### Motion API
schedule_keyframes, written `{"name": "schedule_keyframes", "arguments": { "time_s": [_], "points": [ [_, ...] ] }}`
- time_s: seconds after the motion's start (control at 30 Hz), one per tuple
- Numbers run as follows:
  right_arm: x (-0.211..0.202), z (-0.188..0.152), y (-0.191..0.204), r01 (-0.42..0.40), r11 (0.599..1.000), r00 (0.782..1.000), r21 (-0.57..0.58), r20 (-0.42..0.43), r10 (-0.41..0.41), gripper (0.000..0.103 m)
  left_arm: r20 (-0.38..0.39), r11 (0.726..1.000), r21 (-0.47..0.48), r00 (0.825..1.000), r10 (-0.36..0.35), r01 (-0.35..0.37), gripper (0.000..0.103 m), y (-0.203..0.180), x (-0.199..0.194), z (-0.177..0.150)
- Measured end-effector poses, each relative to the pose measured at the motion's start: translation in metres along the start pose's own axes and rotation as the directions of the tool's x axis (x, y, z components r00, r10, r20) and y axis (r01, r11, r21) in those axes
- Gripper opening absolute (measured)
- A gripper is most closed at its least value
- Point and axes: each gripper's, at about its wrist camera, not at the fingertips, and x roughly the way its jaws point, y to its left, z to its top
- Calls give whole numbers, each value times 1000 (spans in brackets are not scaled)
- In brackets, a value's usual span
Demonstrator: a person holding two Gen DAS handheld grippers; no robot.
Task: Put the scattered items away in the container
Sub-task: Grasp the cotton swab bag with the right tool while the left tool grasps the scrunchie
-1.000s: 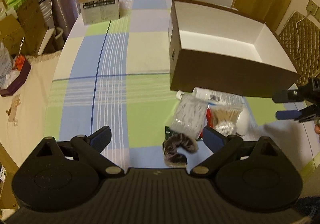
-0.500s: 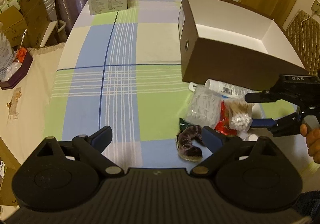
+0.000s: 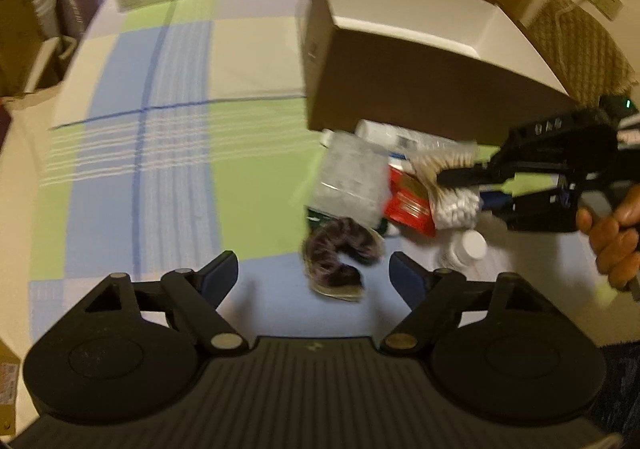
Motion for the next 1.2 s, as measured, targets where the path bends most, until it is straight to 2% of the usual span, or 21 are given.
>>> {"name": "schedule_keyframes", "arguments": {
  "time_s": [0.13,0.2,0.33,0.4,0.5,0.57,0.73,0.9,1.07,1.2],
  "points": [
    [-8,-3,6,-16,999,1000,-28,20,17,24,-20,1000,18,999,-25,25,76,-7,22,-4],
    [-13,-4,8,-16,999,999,-48,30,18,24,-38,1000,12,999,-23,23,65,-7,34,-6],
    [-20,-6,8,-16,999,999,-51,50,19,24,-52,1000,-9,998,-30,29,50,-5,51,-5],
    [-26,-7,8,-2,998,998,-64,61,6,24,-46,1000,-2,999,-30,30,32,-6,53,-5],
    [-34,-7,9,17,996,997,-93,77,-10,24,-56,999,20,998,-36,37,22,-5,50,-4],
    [-39,-7,10,31,993,996,-117,92,-20,24,-62,998,15,996,-61,62,20,-3,43,-3],
    [-45,-9,14,61,984,991,-168,125,-40,24,-56,997,62,998,-34,38,19,-1,17,-9],
    [-60,-11,18,94,968,987,-233,152,-59,24,1,996,87,1000,-24,24,19,-2,-12,-6],
    [-73,-15,31,186,913,974,-364,194,-121,25,75,993,120,997,-20,11,19,-11,-34,11],
    [-84,-21,42,227,863,963,-451,238,-129,25,120,988,152,992,-37,19,19,-23,-45,27]
  ]
}}
